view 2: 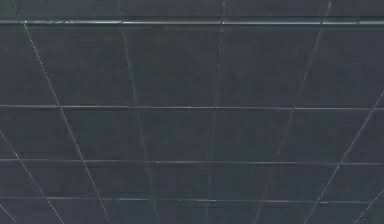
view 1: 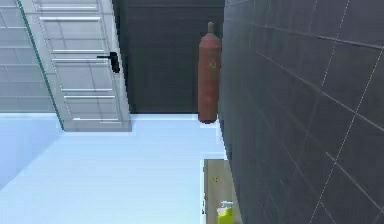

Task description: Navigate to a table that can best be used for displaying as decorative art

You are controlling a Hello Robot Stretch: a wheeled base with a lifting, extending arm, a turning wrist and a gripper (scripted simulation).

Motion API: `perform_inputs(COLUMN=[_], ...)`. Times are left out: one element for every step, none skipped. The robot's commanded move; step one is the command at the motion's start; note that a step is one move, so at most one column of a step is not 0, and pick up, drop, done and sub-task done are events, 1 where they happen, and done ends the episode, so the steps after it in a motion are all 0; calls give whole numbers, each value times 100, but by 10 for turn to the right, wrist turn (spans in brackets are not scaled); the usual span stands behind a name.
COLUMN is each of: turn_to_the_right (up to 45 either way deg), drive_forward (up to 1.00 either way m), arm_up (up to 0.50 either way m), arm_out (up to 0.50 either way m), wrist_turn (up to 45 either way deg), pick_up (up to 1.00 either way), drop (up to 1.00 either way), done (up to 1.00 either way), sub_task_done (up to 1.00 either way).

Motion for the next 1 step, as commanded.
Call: perform_inputs(turn_to_the_right=[-330], drive_forward=[0], arm_up=[0], arm_out=[0], wrist_turn=[0], pick_up=[0], drop=[0], done=[0], sub_task_done=[0])
